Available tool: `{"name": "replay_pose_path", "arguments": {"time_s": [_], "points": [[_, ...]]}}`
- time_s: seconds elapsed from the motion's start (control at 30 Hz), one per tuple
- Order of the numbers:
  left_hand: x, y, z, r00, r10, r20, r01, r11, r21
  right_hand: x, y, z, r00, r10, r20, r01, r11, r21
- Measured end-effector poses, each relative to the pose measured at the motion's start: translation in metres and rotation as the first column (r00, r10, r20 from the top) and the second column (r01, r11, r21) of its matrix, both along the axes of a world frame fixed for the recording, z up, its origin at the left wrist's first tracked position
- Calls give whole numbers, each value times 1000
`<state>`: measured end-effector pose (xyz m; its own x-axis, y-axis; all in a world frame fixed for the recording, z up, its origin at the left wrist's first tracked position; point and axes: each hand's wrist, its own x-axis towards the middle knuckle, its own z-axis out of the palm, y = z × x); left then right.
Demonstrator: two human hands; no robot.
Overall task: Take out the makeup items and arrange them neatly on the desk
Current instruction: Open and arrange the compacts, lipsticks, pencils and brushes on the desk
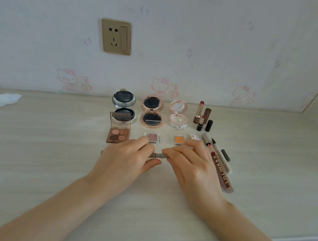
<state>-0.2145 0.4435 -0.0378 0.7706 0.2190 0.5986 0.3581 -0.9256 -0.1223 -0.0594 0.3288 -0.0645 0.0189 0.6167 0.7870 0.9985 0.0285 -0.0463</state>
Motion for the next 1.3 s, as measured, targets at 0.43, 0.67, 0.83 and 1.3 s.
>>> {"name": "replay_pose_path", "arguments": {"time_s": [0.43,0.67,0.83,1.3], "points": [[-2,7,-8,999,-54,7,54,994,-98,6,-2,1,984,-99,-151,112,991,80],[-2,10,-9,992,-68,105,82,987,-138,8,-7,5,957,-169,-237,192,978,79],[2,0,5,944,-7,331,148,904,-401,12,-17,16,934,-119,-337,165,980,110],[81,-53,14,953,-127,274,272,756,-596,77,-63,30,787,-238,-569,203,971,-127]]}}
